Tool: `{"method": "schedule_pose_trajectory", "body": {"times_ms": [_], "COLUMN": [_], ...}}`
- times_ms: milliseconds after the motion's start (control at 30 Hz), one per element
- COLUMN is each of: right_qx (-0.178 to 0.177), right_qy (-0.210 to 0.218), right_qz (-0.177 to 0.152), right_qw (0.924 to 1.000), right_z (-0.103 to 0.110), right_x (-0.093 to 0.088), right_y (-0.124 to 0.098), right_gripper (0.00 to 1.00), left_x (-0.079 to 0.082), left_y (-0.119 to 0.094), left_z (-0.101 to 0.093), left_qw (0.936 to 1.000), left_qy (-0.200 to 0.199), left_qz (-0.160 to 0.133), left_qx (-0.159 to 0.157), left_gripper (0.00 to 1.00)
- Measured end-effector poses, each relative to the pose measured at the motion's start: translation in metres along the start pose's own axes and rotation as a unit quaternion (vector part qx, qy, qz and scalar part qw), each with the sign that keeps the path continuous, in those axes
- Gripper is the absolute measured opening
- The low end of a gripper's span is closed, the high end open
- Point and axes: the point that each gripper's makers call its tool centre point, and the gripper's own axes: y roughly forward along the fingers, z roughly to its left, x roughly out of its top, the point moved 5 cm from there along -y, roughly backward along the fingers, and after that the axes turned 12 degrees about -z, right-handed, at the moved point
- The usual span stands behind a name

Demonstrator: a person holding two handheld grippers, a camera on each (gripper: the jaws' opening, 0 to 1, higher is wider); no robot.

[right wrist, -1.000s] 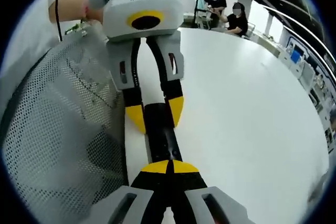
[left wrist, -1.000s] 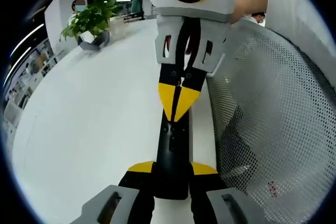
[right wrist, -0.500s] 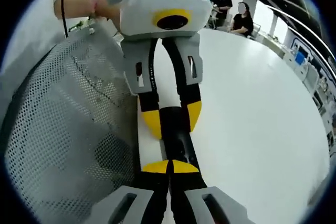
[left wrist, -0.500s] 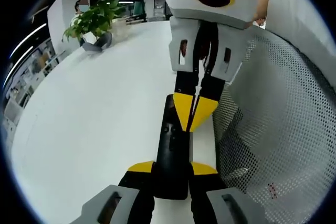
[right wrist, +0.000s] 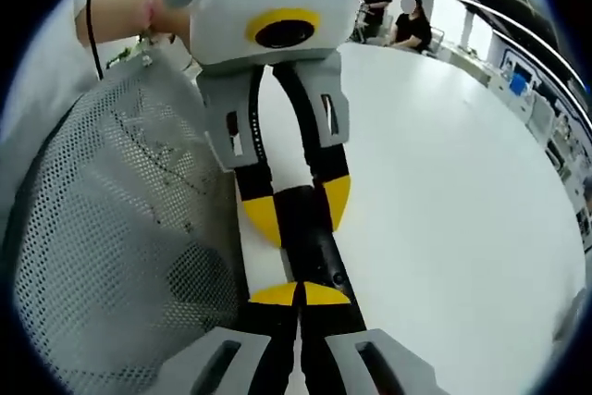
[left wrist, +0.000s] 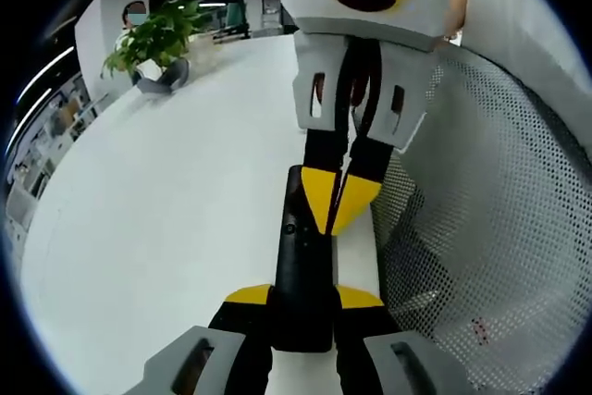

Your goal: Press the specified remote control buttons in sequence, fully releasing each button before pressing the next.

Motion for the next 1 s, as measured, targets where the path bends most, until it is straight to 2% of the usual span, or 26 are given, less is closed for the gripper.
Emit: {"method": "schedule_pose_trajectory", "body": {"times_ms": [33,67,100,133,167,300,467,533,667,833,1000], "right_qx": [-0.004,-0.017,-0.039,-0.047,-0.049,-0.014,0.011,0.009,0.011,0.013,-0.001], "right_qy": [0.015,0.01,-0.009,-0.034,-0.038,-0.012,-0.029,-0.037,-0.027,-0.053,-0.075], "right_qz": [-0.011,-0.013,-0.01,0.003,0.003,-0.008,0.006,0.009,0.013,0.031,0.046], "right_qw": [0.9998,0.9997,0.9992,0.9983,0.9981,0.9998,0.9995,0.9992,0.9995,0.998,0.9961], "right_z": [-0.001,-0.004,-0.009,-0.014,-0.016,-0.017,-0.011,-0.011,-0.012,-0.011,-0.009], "right_x": [0.0,0.0,0.001,0.001,0.001,0.003,0.003,0.004,0.004,0.006,0.008], "right_y": [-0.001,-0.003,-0.005,-0.008,-0.009,-0.007,-0.001,-0.001,-0.001,0.001,0.004], "right_gripper": [0.0,0.0,0.0,0.0,0.0,0.0,0.0,0.0,0.0,0.0,0.0], "left_x": [0.0,0.0,0.0,0.0,0.0,-0.001,-0.001,-0.001,0.0,0.0,0.001], "left_y": [0.0,0.0,0.0,0.0,0.0,-0.001,-0.001,0.0,-0.001,-0.001,0.0], "left_z": [0.0,0.0,0.0,0.0,-0.001,-0.001,-0.001,-0.001,-0.001,-0.001,-0.001], "left_qw": [1.0,1.0,1.0,1.0,1.0,1.0,1.0,1.0,0.9999,0.9999,0.9998], "left_qy": [0.0,0.0,0.0,0.0,-0.001,-0.004,-0.001,0.001,0.005,0.011,0.012], "left_qz": [0.0,0.0,0.0,-0.001,-0.002,-0.009,-0.008,-0.007,-0.006,-0.002,0.004], "left_qx": [0.0,0.0,-0.001,-0.001,-0.001,0.001,-0.001,-0.004,-0.007,-0.013,-0.013], "left_gripper": [0.23,0.23,0.23,0.23,0.23,0.24,0.24,0.24,0.24,0.24,0.23]}}
